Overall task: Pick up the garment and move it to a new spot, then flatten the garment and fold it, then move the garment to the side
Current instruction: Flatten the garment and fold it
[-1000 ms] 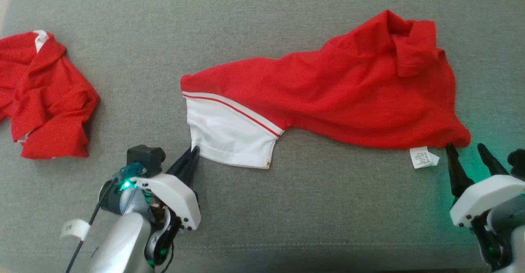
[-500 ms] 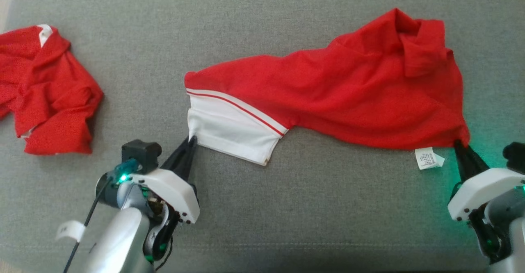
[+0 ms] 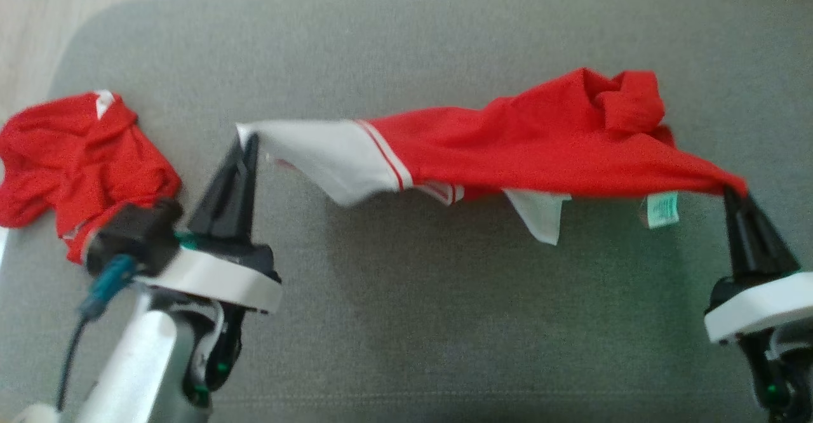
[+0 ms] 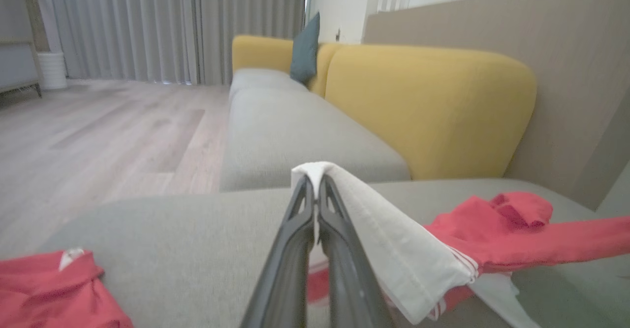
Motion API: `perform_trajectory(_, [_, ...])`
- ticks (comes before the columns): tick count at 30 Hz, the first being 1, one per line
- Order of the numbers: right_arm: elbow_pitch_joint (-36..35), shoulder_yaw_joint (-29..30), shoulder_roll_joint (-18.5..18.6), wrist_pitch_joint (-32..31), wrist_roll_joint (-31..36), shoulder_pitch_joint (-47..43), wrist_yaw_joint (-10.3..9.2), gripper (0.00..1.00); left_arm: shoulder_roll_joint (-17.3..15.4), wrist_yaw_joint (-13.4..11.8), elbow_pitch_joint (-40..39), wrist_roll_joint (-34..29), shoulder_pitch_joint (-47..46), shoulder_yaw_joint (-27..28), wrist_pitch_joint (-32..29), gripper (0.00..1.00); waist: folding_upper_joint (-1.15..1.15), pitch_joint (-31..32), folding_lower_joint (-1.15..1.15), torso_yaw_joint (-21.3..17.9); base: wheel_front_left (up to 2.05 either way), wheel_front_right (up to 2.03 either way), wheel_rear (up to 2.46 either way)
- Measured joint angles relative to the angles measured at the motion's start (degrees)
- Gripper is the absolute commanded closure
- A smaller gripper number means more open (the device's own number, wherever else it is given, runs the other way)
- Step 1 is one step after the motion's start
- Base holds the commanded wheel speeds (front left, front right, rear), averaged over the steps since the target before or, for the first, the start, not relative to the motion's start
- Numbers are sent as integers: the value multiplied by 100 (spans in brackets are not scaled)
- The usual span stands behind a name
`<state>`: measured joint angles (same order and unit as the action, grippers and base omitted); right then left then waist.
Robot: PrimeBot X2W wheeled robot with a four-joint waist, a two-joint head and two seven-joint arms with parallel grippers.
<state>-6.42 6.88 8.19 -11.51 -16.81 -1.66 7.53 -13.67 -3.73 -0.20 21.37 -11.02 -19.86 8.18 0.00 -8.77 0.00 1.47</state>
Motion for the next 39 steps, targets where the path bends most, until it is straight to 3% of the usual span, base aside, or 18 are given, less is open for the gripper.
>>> perform_trajectory(5, [-784, 57, 2, -8, 16, 12, 0, 100, -75, -187, -1069, -71, -41, 183, -2, 100, 0, 383, 0, -32, 0, 0, 0])
perform_trajectory(11, [-1441, 240, 147, -93, 15, 297, 0, 100, -246, -236, -1847, -266, -665, 276, -203, 100, 0, 812, 0, -59, 0, 0, 0])
perform_trajectory(16, [-1805, 406, 187, -192, 15, 701, 0, 100, -280, -236, -2138, -315, -1202, 375, -389, 100, 0, 988, 0, -106, 0, 0, 0])
perform_trajectory(23, [-1798, 572, 203, -263, -83, 973, 0, 100, -291, -204, -2130, -313, -1455, 357, -517, 100, 0, 1018, 0, -130, 0, 0, 0])
perform_trajectory(29, [-1214, 492, 214, -275, -203, 1285, 0, 100, -225, 30, -1469, -34, -1774, 266, -497, 100, 0, 915, 0, -137, 0, 0, 0])
perform_trajectory(33, [-436, 421, 350, -47, -350, 1901, 0, 100, -58, 335, -428, 121, -2315, 164, -274, 100, 0, 766, 0, -132, 0, 0, 0])
perform_trajectory(39, [1024, 43, 441, 516, -422, 3555, 0, 100, 179, 680, 1448, 141, -3838, 178, 333, 100, 0, 458, 0, -176, 0, 0, 0])
